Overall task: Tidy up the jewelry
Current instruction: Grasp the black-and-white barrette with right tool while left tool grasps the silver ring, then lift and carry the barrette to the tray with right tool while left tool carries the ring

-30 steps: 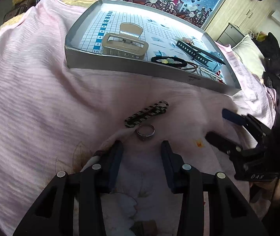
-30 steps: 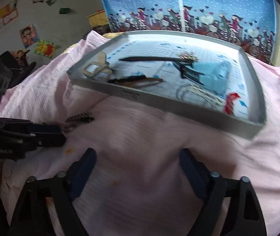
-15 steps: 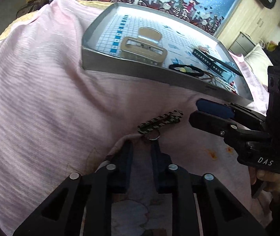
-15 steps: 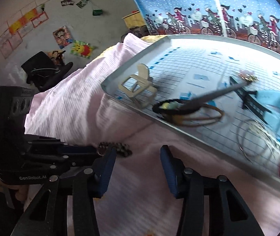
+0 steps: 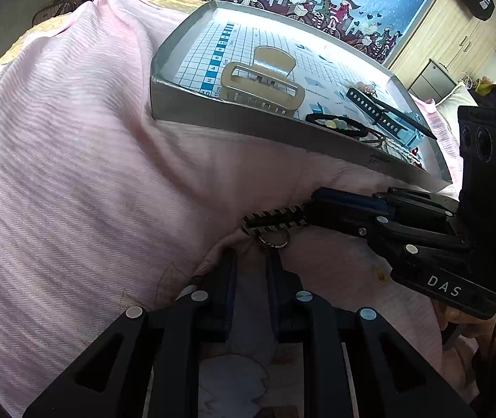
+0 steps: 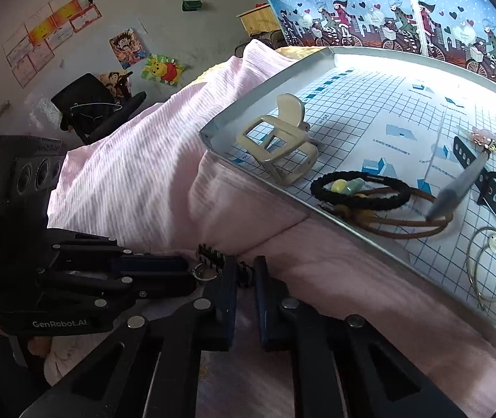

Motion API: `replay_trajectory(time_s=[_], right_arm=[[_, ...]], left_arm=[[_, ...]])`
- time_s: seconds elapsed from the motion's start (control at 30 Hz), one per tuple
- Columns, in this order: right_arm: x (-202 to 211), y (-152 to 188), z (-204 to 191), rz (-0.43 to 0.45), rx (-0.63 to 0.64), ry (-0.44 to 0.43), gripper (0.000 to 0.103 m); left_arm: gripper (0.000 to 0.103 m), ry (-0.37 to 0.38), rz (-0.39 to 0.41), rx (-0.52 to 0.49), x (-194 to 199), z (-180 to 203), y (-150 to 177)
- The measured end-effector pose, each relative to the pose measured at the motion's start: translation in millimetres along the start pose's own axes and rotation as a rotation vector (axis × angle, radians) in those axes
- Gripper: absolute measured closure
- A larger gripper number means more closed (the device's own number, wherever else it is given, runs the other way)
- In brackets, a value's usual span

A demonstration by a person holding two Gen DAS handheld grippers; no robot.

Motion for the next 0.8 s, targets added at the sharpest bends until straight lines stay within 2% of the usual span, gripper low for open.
replay_trajectory(time_s=[0.37, 0.6, 0.8], right_arm=[[24.5, 15.4, 9.0, 0.031, -0.087, 0.116, 0.097], [19.9, 17.3, 14.8, 0.020, -0.107, 0.118, 0.097], [18.7, 13.1, 24.4, 0.028, -0.141, 0.084, 0.096]], left_arm=[[0.089, 0.010, 0.005, -0.072, -2.9, 12.1, -2.4], [0.082, -0.021, 0.011, -0.118, -10.5, 18.3, -9.2], [0.079, -0.015, 0.007, -0.137, -21.0, 21.2, -14.8]])
Point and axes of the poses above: each gripper's, at about its wrist camera, not at the fingertips, and x roughly against the way its jaws point, z to its right, y to its underside, the point moved 6 cm from there along -x, roughly the way its jaws point, and after that the axes turned 3 degrees about -y, right-handed, at the moved point
